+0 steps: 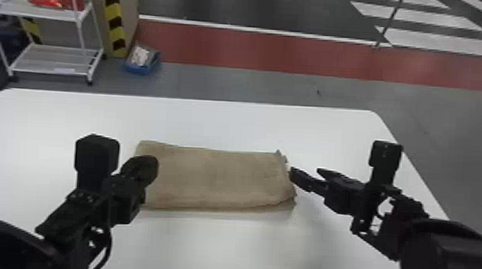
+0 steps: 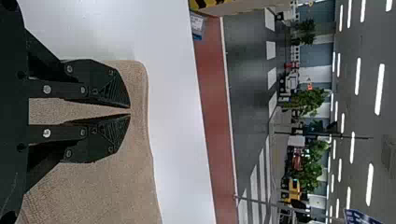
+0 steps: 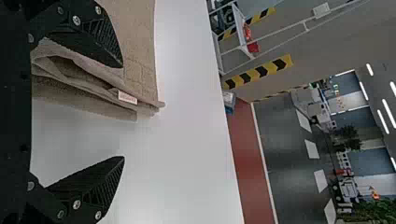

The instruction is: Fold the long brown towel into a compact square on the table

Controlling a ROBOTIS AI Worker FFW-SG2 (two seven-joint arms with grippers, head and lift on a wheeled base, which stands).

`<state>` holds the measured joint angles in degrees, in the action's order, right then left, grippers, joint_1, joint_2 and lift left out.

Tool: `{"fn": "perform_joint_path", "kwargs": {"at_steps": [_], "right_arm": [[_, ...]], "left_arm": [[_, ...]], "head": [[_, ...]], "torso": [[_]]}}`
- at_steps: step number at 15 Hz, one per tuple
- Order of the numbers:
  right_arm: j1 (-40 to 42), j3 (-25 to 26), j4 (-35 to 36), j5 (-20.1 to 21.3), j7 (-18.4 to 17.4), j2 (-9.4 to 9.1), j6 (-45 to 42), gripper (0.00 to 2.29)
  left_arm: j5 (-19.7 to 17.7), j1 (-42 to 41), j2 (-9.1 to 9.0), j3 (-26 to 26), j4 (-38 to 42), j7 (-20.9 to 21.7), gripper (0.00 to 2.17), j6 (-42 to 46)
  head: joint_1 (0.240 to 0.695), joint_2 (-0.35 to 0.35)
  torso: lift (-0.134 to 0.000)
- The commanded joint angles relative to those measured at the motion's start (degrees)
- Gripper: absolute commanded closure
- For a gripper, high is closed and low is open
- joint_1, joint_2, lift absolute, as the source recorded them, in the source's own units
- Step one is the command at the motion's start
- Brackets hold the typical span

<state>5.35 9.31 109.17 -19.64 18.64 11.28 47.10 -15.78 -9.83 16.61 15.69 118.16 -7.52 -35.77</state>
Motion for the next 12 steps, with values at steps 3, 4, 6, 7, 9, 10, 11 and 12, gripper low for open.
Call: {"fn": "perform_joint_path", "kwargs": {"at_steps": [3,4,6,7,9,10,11,12], "right_arm": [[-0.4,-1.1,0.2,0.9,-0.3,-0.21,1.6,0.21],[-0.3,-0.8,0.3,0.7,-0.7,-0.12,2.3,0.21],[-0.9,-0.5,0.3,1.0,-0.7,0.14,3.1,0.21],[-1.4,-0.8,0.3,1.0,-0.7,0.06,4.0,0.22],[-2.2,-1.6,0.1,1.2,-0.7,-0.03,4.4,0.28],[-2.9,-2.1,-0.1,1.8,-0.7,-0.03,5.1,0.28],[-3.5,-2.7,-0.7,2.2,-0.7,-0.03,5.6,0.28],[-4.3,-3.1,-1.4,2.7,-0.8,-0.03,6.8,0.28]], "left_arm": [[0.2,0.2,0.53,-0.3,-0.8,1.5,1.45,-2.0],[0.3,0.5,0.27,0.0,-1.9,1.5,1.45,-1.8],[2.3,1.6,0.01,1.5,-3.8,1.0,1.45,-1.8],[3.0,2.0,-0.08,2.1,-4.8,0.8,1.45,-1.8],[3.7,2.4,-0.17,2.9,-6.4,0.7,1.45,-1.8],[3.7,2.4,-0.17,2.9,-6.8,0.6,1.45,-1.8],[3.7,2.3,-0.17,2.9,-7.0,0.6,1.45,-1.8],[3.7,2.2,-0.17,2.9,-7.2,0.6,1.45,-1.8]], "head": [[0.695,-0.125],[0.695,-0.122],[0.695,-0.121],[0.695,-0.123],[0.695,-0.126],[0.695,-0.126],[0.695,-0.122],[0.695,-0.118]], "torso": [[-0.128],[-0.128],[-0.128],[-0.128],[-0.128],[-0.128],[-0.128],[-0.128]]}}
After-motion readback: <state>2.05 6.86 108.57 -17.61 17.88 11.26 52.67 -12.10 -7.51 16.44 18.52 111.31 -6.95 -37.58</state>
